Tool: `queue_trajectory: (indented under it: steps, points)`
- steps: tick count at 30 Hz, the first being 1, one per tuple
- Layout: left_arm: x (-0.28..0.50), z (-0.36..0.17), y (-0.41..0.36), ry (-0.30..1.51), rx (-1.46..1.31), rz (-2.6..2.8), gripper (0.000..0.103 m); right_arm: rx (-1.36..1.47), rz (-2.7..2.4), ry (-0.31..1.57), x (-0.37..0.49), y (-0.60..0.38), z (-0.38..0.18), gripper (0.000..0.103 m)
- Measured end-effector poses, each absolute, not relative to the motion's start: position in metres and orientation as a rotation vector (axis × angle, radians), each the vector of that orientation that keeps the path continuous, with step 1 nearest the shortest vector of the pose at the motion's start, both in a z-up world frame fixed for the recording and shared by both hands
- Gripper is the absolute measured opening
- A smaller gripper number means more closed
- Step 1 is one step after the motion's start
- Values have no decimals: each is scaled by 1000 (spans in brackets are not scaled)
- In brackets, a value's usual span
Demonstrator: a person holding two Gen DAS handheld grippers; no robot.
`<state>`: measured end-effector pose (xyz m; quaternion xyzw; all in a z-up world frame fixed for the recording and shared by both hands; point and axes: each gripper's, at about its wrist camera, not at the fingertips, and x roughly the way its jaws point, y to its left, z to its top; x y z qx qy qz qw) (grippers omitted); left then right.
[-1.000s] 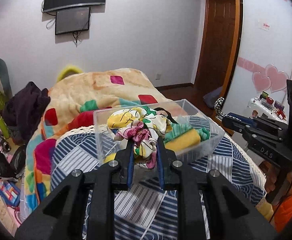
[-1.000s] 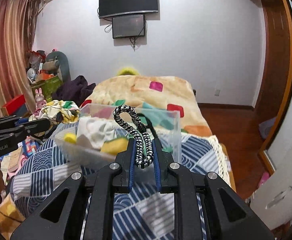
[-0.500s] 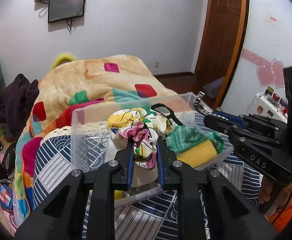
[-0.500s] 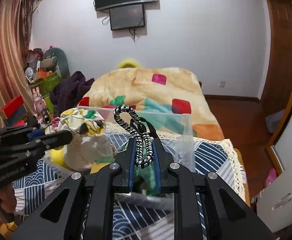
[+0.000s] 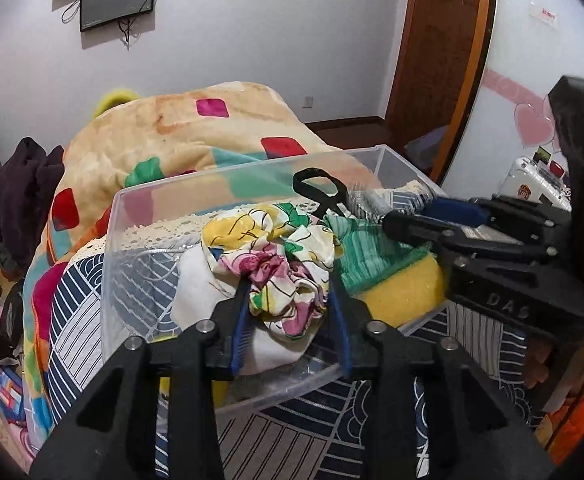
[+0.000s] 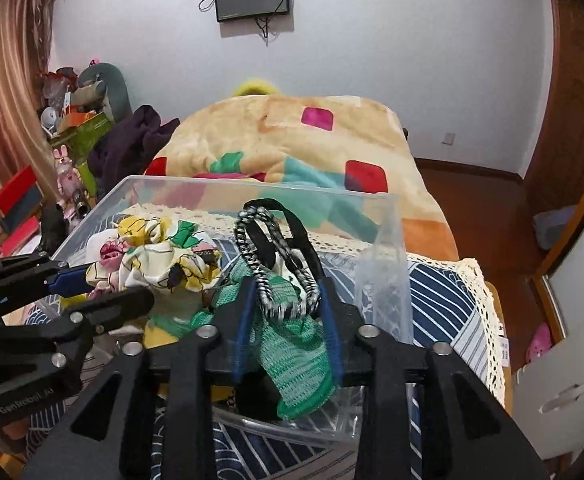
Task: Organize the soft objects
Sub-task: 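Drop the beaded cord into the box with the right tool while the left drops the floral cloth in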
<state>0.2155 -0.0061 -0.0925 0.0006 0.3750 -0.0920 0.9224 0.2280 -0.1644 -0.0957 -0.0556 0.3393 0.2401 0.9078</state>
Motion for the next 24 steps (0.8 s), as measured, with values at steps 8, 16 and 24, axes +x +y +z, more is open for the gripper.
queue_trajectory:
  steps: [8,16,24]
  points:
    - [190,-70,5,696,-32,-161,40,-116,502,626,210,-174,-72,40]
    - [153,-28,21,583,-81,-173,40,-110,537,519,181,-173,-40,47]
    - [116,6,30,457,-118,-175,40,-91,561,385,148,-173,-13,56]
